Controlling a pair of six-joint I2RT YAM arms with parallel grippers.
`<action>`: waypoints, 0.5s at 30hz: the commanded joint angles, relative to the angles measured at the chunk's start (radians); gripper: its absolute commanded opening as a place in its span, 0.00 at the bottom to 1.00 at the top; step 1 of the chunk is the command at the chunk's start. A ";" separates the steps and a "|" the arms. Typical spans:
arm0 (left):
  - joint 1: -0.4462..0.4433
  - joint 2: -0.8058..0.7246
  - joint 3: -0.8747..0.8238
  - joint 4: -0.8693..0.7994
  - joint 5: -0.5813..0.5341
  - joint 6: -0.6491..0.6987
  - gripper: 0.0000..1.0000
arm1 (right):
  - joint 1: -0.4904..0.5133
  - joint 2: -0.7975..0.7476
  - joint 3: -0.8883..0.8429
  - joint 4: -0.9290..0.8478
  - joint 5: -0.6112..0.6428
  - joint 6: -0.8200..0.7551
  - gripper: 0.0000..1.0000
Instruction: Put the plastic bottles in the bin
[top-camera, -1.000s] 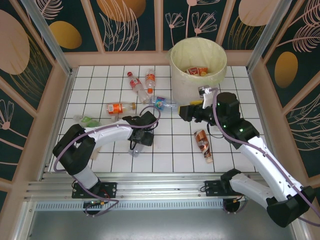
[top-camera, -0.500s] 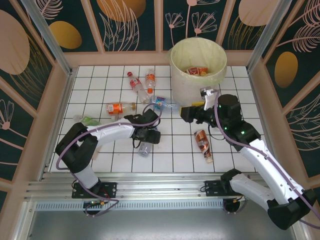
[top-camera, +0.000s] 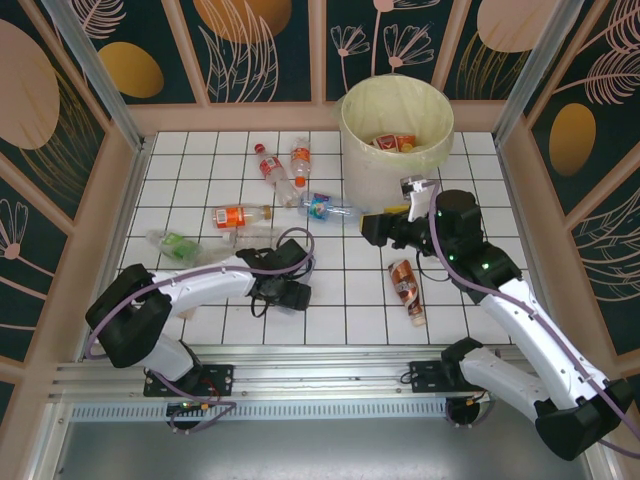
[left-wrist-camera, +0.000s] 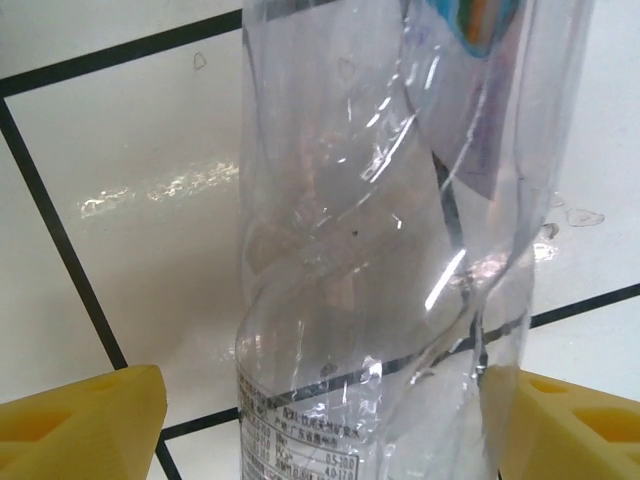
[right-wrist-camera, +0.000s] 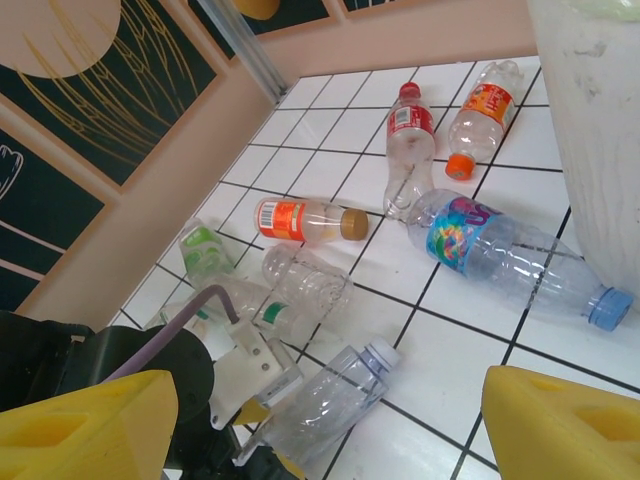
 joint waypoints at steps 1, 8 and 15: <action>-0.004 0.005 -0.006 0.008 0.028 -0.016 0.79 | 0.004 -0.021 -0.014 -0.009 -0.005 0.013 0.81; -0.016 0.055 0.008 0.041 0.042 -0.008 0.67 | 0.004 -0.028 -0.008 -0.028 0.003 0.014 0.81; -0.016 0.022 0.010 0.066 0.034 -0.013 0.50 | 0.004 -0.039 -0.053 -0.005 -0.007 0.065 0.89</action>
